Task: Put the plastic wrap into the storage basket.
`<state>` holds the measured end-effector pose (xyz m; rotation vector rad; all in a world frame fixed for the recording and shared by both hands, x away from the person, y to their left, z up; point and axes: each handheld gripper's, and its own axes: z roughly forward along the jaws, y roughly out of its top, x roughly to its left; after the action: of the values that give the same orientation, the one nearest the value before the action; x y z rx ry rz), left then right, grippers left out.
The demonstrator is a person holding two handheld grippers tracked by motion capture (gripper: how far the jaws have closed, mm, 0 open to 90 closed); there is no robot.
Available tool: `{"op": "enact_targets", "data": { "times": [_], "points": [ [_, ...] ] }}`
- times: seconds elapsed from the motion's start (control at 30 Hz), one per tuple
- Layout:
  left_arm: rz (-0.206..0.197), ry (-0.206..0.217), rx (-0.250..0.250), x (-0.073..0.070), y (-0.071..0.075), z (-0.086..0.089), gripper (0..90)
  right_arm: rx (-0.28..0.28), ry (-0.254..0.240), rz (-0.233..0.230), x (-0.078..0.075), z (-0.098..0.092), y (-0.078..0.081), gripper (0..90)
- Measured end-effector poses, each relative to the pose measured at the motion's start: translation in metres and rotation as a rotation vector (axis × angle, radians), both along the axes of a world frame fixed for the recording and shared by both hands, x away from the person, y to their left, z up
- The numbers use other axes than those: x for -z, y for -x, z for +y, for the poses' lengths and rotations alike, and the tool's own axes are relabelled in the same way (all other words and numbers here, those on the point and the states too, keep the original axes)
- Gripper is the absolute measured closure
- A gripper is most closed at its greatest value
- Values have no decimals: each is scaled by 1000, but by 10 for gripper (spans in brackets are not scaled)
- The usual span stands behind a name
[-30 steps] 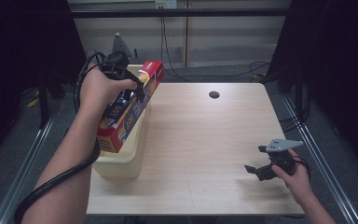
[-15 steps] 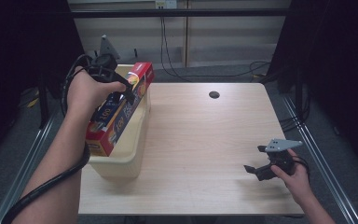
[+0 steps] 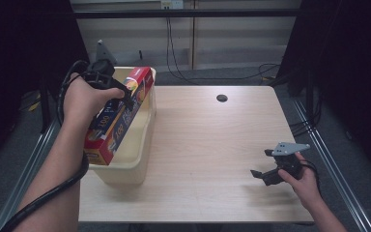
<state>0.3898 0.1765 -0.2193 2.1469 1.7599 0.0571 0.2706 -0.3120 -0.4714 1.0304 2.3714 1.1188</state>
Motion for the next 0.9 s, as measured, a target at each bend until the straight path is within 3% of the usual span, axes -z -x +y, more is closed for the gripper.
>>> {"op": "enact_targets", "data": {
  "times": [0.9],
  "points": [
    [19,-20,-48,25,0,11,408,-4,2,-6,-1,2,-1,19]
  ]
}}
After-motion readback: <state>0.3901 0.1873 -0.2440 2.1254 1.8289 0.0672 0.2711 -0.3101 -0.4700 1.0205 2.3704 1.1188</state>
